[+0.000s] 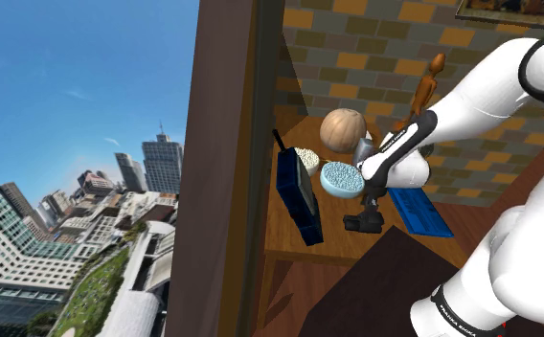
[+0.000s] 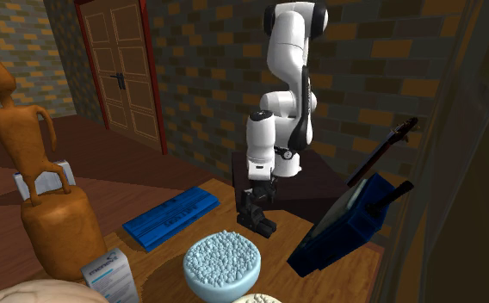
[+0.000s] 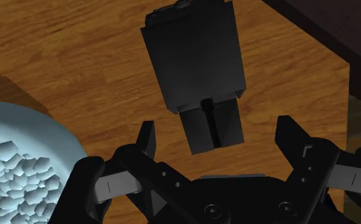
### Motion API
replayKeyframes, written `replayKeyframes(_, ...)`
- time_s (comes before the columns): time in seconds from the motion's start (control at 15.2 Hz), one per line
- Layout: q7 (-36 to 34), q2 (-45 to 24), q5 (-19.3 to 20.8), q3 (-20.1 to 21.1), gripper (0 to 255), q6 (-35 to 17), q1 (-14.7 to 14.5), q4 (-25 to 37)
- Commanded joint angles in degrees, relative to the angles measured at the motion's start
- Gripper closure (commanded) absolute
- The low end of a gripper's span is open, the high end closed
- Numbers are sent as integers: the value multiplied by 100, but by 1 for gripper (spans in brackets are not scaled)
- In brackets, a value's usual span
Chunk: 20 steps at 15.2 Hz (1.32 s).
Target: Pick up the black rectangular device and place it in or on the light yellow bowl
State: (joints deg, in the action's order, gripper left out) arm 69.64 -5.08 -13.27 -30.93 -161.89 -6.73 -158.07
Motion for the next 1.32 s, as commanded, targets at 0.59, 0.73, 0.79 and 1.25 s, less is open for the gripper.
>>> replayKeyframes(0.59,1695,-1147,-2108,1318,0,-638,899,358)
replayKeyframes(0.73,1695,-1147,-2107,1318,0,-638,899,358)
replayKeyframes(0.79,1695,-1147,-2107,1318,0,-638,899,358)
replayKeyframes(1.25,1694,-1146,-2105,1316,255,-637,898,358)
